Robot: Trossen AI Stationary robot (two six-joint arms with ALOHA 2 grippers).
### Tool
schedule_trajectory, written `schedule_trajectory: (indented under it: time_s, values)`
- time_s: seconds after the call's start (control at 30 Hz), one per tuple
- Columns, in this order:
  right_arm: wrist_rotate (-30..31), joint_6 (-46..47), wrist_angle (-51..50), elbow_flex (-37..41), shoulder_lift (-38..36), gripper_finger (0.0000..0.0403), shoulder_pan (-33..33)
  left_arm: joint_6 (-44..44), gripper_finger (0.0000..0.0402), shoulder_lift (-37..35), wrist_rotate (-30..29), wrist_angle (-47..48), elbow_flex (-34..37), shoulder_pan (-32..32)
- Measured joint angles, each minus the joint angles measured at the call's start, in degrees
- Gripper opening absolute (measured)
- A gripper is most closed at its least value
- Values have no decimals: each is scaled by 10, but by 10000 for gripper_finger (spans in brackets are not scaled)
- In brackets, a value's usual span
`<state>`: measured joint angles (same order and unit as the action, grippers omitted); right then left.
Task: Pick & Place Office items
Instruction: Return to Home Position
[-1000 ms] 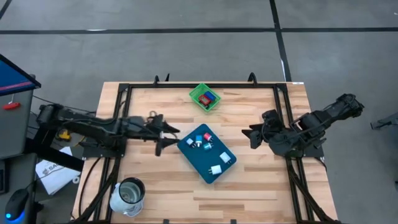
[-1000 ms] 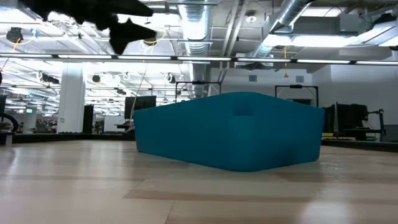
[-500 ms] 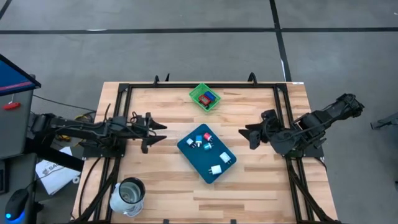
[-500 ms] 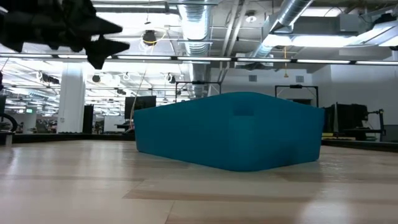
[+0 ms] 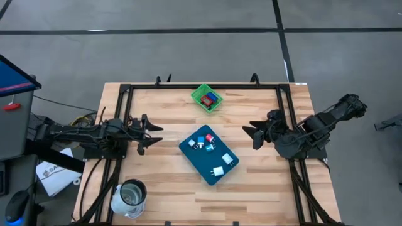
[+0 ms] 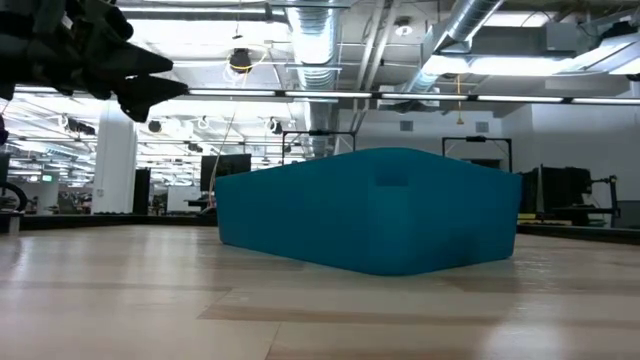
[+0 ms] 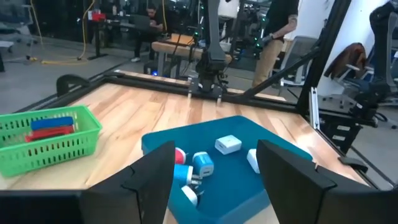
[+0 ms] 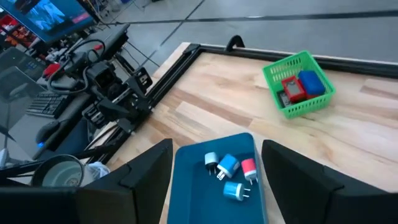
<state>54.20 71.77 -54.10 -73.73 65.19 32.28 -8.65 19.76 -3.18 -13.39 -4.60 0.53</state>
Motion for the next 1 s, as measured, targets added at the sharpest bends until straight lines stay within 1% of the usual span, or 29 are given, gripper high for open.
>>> schedule_trajectory:
  time_s: [0.17,0.23,0.33,0.4,0.6,0.7,0.87,0.93,1.0]
  values:
    - [31,-1,-3,0,0,240,17,7,223,-58,8,60,0,10]
    - [39,-2,-4,0,0,240,22,7,223,-79,15,48,6,14]
    - [45,1,-14,0,0,240,22,-8,223,-112,16,25,38,15]
    - [46,1,-15,0,0,240,21,-20,223,-129,16,55,42,14]
    - [46,2,-27,0,0,240,21,-18,223,-161,17,121,42,8]
    - [46,2,-28,0,0,240,21,-6,223,-162,25,124,41,8]
    - [46,-15,-29,0,0,240,27,27,223,-150,21,125,41,8]
    - [46,-26,-29,0,0,240,31,24,223,-137,20,125,41,8]
    - [45,-36,-29,0,0,240,34,-3,223,-113,21,125,41,8]
